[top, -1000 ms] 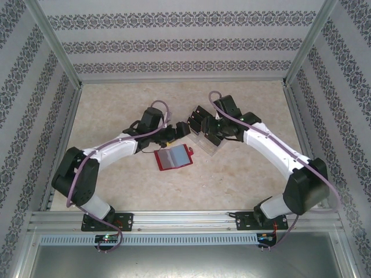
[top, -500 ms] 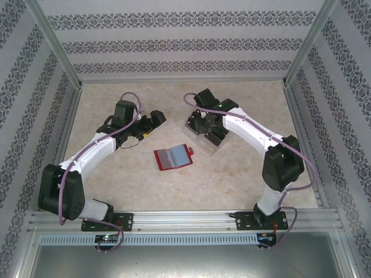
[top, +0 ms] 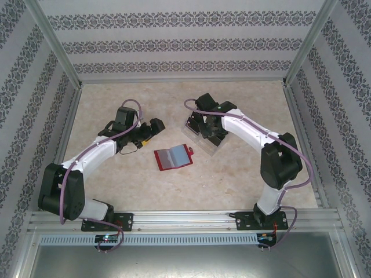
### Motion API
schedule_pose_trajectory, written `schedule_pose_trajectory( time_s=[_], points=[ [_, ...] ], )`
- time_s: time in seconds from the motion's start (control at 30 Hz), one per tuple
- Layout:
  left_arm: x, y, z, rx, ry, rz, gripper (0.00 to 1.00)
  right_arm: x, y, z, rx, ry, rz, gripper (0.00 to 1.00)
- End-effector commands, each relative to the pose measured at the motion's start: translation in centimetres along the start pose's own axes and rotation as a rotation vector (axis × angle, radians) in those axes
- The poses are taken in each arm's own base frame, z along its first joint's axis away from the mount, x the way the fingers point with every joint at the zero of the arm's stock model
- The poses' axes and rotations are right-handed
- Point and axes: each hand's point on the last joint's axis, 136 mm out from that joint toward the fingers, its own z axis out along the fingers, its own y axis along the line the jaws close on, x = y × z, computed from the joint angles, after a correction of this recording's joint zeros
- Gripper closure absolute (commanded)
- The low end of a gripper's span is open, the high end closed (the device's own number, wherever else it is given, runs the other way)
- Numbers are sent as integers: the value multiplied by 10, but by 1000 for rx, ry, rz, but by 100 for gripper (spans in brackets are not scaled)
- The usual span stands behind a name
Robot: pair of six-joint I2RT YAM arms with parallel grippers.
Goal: Put the credit cards into the card holder
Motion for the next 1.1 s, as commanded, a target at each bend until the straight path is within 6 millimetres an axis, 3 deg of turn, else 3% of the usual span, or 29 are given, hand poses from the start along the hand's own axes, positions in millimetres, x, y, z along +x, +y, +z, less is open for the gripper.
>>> schedule_pose_trajectory(
  time_s=[0.0, 0.5, 0.83, 1.07],
  points=[
    [-2, 0, 0, 7, 1, 16, 0, 11, -4, 14, 22, 42, -12, 63],
    [-1, 0, 1, 17, 1, 8, 0, 20, -12, 25, 49, 60, -9, 66],
    [1, 1, 4, 26, 7, -2, 0, 8, -16, -1, 58, -19, -2, 66],
    [1, 3, 6, 27, 9, -7, 0, 10, -20, 14, 102, 21, -28, 66]
  ],
)
